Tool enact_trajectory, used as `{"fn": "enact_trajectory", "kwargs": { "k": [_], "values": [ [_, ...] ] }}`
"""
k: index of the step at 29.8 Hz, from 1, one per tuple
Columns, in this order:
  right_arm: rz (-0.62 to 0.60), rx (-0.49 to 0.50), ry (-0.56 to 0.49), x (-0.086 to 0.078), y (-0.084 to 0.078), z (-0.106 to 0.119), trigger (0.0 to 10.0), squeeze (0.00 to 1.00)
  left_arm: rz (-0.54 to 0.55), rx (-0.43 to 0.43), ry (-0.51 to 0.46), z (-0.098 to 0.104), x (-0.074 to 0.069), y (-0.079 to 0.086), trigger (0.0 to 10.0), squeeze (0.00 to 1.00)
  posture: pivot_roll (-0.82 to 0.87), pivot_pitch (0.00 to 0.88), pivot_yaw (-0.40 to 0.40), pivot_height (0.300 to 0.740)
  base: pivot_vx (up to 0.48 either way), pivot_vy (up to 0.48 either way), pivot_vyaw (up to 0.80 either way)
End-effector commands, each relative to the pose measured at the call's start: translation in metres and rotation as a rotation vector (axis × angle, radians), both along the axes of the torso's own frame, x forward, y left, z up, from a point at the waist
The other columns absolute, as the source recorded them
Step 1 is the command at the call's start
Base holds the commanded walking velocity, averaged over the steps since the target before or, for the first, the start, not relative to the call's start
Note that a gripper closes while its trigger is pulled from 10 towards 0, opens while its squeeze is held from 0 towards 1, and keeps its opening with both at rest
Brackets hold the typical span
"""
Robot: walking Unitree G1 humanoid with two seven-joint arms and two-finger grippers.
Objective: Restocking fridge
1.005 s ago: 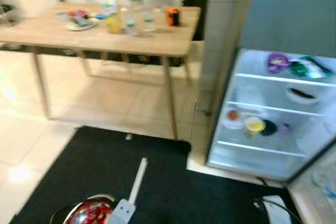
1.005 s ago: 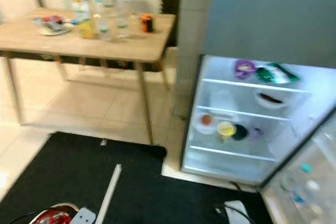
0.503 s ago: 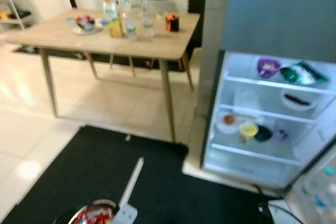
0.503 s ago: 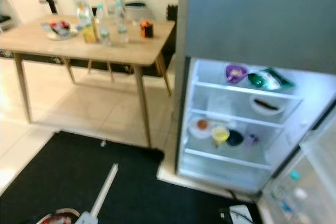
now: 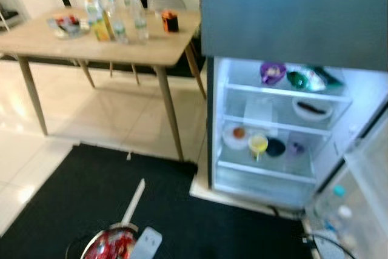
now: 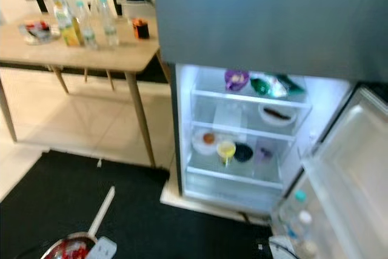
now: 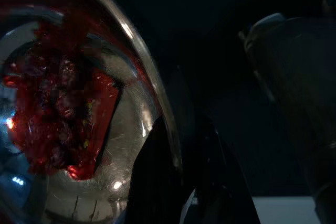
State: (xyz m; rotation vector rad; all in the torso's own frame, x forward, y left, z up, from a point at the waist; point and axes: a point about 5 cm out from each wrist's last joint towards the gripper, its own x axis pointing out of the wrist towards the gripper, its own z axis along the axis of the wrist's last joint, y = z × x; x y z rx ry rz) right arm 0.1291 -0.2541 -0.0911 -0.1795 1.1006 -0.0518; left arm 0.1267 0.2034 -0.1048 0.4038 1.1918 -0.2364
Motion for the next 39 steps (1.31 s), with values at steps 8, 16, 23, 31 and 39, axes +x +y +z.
{"fn": "enact_trajectory", "kwargs": {
  "k": [8, 16, 23, 31, 39],
  "values": [
    [0.010, 0.001, 0.014, -0.0011, 0.0020, -0.0011, 10.0, 0.00, 0.004, -0.035, -0.010, -0.0005, 0.0018, -0.0082, 10.0, 0.00, -0.07, 0.001, 0.012, 0.740, 0.000, 0.000, 0.00],
    [0.011, 0.004, 0.015, -0.0008, 0.0038, -0.0016, 10.0, 0.00, -0.018, -0.048, -0.009, -0.0002, 0.0037, -0.0111, 10.0, 0.00, -0.07, 0.000, 0.014, 0.740, 0.113, 0.000, 0.00],
    [0.011, 0.007, 0.016, -0.0007, 0.0050, -0.0019, 10.0, 0.00, -0.019, -0.050, -0.007, -0.0002, 0.0036, -0.0110, 10.0, 0.00, -0.07, 0.000, 0.015, 0.740, 0.334, 0.000, 0.00],
    [0.008, 0.014, 0.009, 0.0013, 0.0067, -0.0017, 10.0, 0.00, -0.038, -0.048, -0.007, 0.0003, 0.0052, -0.0115, 10.0, 0.00, -0.07, 0.000, 0.022, 0.740, 0.356, 0.000, 0.00],
    [0.003, 0.016, 0.002, 0.0004, 0.0047, -0.0013, 10.0, 0.00, -0.051, -0.046, -0.002, -0.0002, 0.0036, -0.0119, 10.0, 0.00, -0.08, 0.000, 0.019, 0.740, 0.359, 0.000, 0.00]
  ]
}}
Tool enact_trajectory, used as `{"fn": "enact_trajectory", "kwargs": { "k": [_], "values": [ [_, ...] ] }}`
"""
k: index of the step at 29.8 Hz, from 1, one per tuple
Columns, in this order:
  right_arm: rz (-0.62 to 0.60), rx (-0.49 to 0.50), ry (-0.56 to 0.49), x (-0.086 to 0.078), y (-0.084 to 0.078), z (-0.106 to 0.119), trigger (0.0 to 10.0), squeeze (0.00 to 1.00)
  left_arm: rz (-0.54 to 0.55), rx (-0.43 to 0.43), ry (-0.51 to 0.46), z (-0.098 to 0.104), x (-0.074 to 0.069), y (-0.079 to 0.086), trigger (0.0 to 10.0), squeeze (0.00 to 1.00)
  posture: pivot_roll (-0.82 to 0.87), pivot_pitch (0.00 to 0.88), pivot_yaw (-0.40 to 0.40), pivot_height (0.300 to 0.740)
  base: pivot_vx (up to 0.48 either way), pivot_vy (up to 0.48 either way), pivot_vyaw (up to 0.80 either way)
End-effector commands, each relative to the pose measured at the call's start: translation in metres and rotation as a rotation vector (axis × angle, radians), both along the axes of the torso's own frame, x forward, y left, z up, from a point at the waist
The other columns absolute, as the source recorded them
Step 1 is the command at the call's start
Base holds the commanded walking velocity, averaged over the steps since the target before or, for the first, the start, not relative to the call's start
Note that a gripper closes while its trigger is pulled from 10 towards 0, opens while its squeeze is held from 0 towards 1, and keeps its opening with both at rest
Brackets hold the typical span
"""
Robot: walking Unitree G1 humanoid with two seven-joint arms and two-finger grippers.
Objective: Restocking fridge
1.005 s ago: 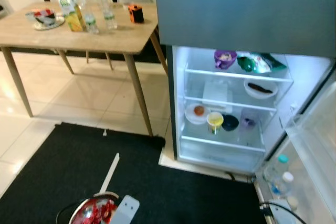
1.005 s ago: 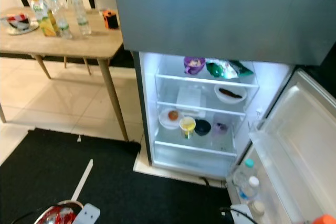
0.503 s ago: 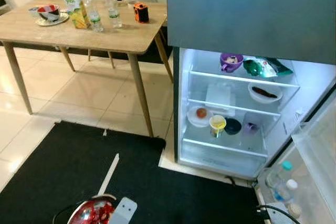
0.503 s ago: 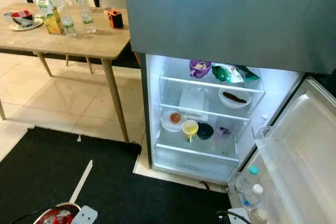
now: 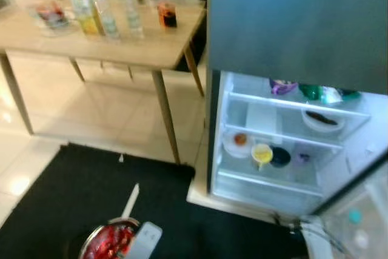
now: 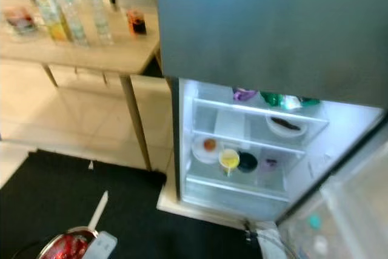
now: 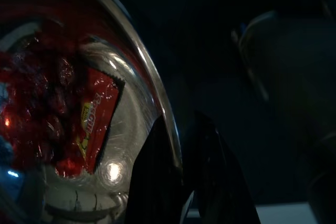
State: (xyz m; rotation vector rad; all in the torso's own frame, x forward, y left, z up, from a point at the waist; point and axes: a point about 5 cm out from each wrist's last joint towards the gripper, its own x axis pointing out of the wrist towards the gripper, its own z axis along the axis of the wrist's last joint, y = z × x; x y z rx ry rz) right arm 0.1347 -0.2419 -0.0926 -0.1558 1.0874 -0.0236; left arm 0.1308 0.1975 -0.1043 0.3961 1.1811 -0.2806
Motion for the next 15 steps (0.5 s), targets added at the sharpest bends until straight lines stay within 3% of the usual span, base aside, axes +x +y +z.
{"fn": "enact_trajectory", "kwargs": {
  "k": [1, 7, 10, 15],
  "values": [
    [-0.009, -0.017, 0.014, -0.0052, -0.0075, 0.0002, 10.0, 0.00, -0.021, -0.016, -0.002, -0.0008, -0.0004, -0.0060, 10.0, 0.00, -0.08, 0.000, 0.019, 0.740, 0.360, 0.000, 0.00],
    [-0.020, -0.015, 0.015, -0.0061, -0.0080, 0.0000, 10.0, 0.00, -0.023, -0.012, 0.004, -0.0013, -0.0035, -0.0033, 10.0, 0.00, -0.08, 0.000, 0.022, 0.740, 0.359, 0.000, 0.00],
    [-0.022, -0.013, 0.025, -0.0077, -0.0076, -0.0007, 10.0, 0.00, -0.013, -0.001, 0.001, -0.0012, -0.0037, -0.0012, 10.0, 0.00, -0.08, 0.000, 0.026, 0.740, 0.319, 0.000, -0.78],
    [-0.038, -0.004, 0.027, -0.0097, -0.0072, -0.0015, 10.0, 0.00, -0.010, -0.002, -0.009, -0.0005, -0.0024, 0.0001, 10.0, 0.00, -0.09, 0.000, 0.036, 0.740, 0.000, 0.000, -0.78]
  ]
}}
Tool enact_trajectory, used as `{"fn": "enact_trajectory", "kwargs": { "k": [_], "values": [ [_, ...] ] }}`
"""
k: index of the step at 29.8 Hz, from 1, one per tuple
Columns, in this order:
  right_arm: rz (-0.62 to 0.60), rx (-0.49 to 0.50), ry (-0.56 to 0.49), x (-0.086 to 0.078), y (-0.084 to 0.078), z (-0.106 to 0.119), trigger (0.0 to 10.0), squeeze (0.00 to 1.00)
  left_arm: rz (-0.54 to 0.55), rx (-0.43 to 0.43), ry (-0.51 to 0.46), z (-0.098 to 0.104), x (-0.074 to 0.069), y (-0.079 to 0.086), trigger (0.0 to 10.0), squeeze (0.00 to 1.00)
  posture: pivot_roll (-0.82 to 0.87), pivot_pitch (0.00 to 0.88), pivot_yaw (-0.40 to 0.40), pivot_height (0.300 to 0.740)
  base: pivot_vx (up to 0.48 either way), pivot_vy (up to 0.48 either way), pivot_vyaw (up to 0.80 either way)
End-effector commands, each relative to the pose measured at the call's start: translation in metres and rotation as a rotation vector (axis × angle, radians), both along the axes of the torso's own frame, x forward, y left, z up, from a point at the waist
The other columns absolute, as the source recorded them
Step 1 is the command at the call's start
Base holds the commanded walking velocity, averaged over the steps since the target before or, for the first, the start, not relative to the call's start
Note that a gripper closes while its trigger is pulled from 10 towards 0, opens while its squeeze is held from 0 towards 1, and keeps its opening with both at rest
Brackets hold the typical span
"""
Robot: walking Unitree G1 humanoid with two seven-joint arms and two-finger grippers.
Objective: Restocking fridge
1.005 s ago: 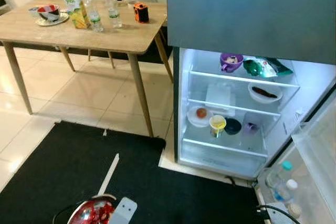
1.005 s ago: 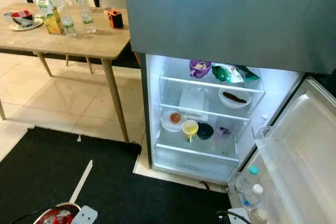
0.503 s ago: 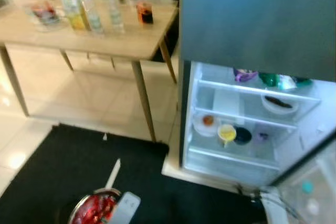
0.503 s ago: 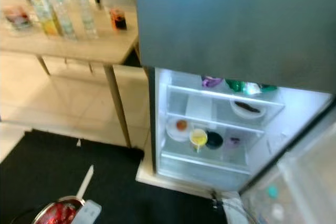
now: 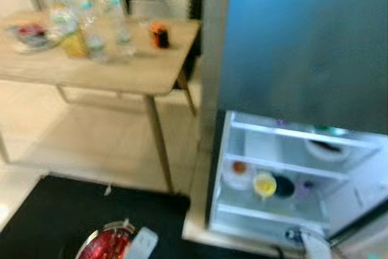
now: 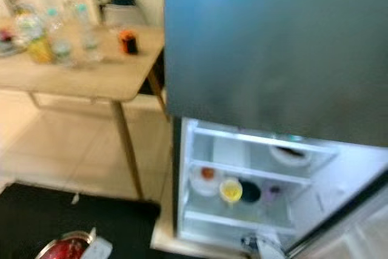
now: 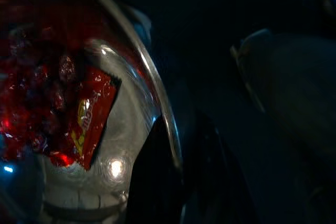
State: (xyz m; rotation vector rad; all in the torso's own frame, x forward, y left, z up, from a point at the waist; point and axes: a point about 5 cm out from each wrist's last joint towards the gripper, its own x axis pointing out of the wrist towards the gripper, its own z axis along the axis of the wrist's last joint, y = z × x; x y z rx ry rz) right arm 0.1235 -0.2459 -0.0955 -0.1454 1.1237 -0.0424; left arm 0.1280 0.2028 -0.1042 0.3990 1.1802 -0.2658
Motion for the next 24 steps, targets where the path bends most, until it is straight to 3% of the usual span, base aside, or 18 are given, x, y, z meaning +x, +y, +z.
{"fn": "enact_trajectory", "kwargs": {
  "k": [1, 18, 24],
  "values": [
    [-0.015, -0.003, -0.007, 0.0015, -0.0032, 0.0014, 10.0, 0.00, -0.020, -0.011, -0.004, -0.0006, 0.0003, -0.0053, 10.0, 0.00, -0.09, 0.000, 0.036, 0.740, 0.000, 0.000, -0.78],
    [-0.020, 0.007, -0.024, 0.0022, -0.0006, 0.0012, 10.0, 0.00, -0.037, -0.018, -0.009, -0.0001, 0.0036, -0.0094, 10.0, 0.00, -0.09, 0.000, 0.038, 0.740, 0.000, 0.000, -0.78],
    [-0.015, 0.007, -0.036, 0.0055, 0.0011, 0.0018, 10.0, 0.00, -0.036, -0.019, -0.003, -0.0001, 0.0028, -0.0078, 10.0, 0.00, -0.08, 0.000, 0.038, 0.740, 0.000, -0.138, 0.00]
  ]
}}
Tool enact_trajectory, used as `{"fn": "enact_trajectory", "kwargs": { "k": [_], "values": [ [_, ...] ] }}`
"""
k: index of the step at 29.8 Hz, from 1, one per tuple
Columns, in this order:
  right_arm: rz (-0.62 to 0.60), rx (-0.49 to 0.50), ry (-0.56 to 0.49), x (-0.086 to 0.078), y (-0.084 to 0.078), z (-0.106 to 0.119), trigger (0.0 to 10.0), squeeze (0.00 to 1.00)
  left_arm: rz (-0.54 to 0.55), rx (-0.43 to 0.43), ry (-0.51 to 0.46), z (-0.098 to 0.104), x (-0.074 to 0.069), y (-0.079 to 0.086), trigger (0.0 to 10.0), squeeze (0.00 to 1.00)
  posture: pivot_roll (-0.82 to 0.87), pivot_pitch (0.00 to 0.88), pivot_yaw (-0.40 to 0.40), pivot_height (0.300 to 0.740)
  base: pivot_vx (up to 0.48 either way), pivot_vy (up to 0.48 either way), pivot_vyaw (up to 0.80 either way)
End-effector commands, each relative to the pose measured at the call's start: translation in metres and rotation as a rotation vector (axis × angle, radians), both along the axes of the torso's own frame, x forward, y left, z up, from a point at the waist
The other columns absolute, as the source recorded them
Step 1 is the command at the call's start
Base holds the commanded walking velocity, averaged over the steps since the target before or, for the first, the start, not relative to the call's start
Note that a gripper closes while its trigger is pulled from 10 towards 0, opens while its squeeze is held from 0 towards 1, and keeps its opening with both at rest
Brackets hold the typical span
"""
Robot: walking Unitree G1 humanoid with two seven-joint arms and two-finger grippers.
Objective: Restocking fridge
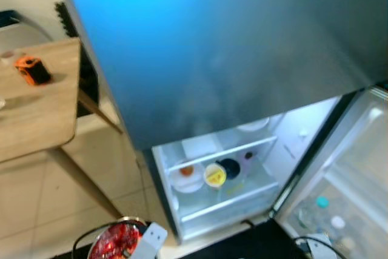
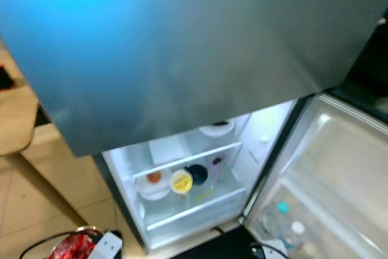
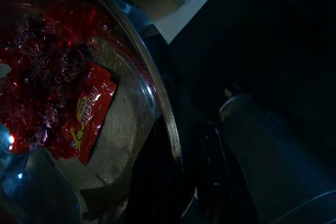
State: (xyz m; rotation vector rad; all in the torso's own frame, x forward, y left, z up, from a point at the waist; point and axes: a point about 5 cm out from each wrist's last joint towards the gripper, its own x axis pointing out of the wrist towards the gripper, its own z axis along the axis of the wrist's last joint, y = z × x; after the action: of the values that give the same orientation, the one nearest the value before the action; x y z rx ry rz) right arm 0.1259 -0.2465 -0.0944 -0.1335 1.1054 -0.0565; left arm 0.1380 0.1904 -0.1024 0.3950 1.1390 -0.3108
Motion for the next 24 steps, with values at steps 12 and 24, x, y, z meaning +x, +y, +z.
{"fn": "enact_trajectory", "kwargs": {
  "k": [12, 24],
  "values": [
    [0.011, 0.012, -0.026, 0.0054, 0.0046, 0.0009, 10.0, 0.00, 0.003, 0.007, 0.027, -0.0019, -0.0065, 0.0036, 10.0, 0.00, -0.08, 0.000, 0.040, 0.740, 0.000, -0.432, 0.00],
    [0.084, 0.002, -0.026, 0.0083, 0.0071, 0.0016, 10.0, 0.00, 0.000, -0.002, 0.026, -0.0022, -0.0062, 0.0003, 10.0, 0.00, -0.08, 0.000, 0.037, 0.740, 0.000, -0.050, 0.00]
  ]
}}
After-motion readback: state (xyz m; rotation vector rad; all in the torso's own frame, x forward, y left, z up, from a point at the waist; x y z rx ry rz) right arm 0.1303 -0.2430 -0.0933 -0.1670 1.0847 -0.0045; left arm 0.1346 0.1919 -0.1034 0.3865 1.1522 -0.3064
